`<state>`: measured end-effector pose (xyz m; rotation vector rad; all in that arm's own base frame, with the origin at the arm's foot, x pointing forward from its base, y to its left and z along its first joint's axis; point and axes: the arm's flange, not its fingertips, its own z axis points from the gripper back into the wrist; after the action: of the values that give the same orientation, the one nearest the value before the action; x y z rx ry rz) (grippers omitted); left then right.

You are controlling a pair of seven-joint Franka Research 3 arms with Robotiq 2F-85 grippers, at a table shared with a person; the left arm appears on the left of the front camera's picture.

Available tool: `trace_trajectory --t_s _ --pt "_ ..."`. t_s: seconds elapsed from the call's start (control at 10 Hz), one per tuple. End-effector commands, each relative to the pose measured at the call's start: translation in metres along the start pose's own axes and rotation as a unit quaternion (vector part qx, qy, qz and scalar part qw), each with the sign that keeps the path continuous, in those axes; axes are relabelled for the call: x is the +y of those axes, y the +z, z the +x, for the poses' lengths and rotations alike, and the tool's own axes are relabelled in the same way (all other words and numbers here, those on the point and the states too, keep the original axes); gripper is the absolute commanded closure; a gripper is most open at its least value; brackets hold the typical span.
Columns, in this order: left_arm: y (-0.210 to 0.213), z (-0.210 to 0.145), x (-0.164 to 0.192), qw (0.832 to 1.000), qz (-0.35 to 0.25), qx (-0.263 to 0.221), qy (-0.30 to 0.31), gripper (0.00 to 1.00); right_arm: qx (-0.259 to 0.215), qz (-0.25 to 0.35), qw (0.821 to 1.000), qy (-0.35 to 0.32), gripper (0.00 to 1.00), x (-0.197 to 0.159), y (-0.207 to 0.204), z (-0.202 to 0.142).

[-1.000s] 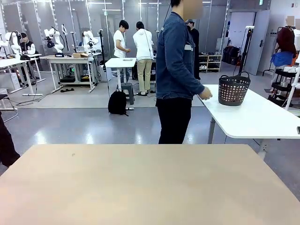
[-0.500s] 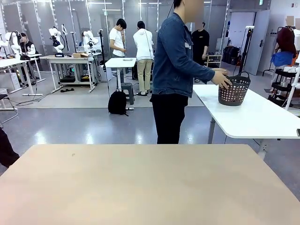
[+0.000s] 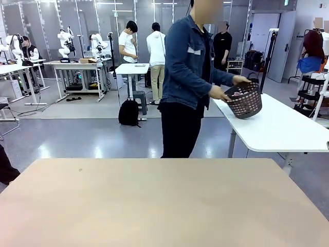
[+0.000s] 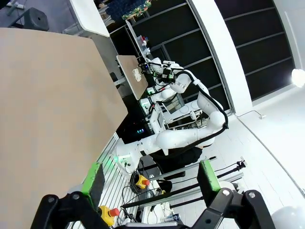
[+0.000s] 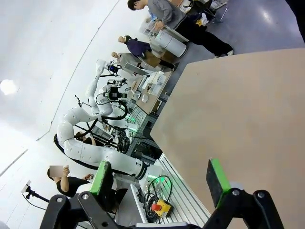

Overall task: Fold the towel.
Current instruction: Grab the top end of the 100 cm Hotel Towel extended by the human.

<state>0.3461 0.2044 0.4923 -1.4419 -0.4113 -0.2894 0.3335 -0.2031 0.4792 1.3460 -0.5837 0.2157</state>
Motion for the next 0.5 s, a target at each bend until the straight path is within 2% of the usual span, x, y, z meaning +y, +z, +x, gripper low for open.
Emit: trace_trajectory --t_s 0.0,0.4 --pt "0.0005 -0.001 -0.0002 1.0 -0.002 0.004 -0.001 0.0 -0.002 0.006 1.0 0.003 0.0 0.0003 -0.0001 0.0014" --pt "0.0005 -0.001 -0.0002 1.0 -0.002 0.004 -0.001 0.0 -0.002 0.006 1.0 0.003 0.0 0.0003 -0.0001 0.0014"
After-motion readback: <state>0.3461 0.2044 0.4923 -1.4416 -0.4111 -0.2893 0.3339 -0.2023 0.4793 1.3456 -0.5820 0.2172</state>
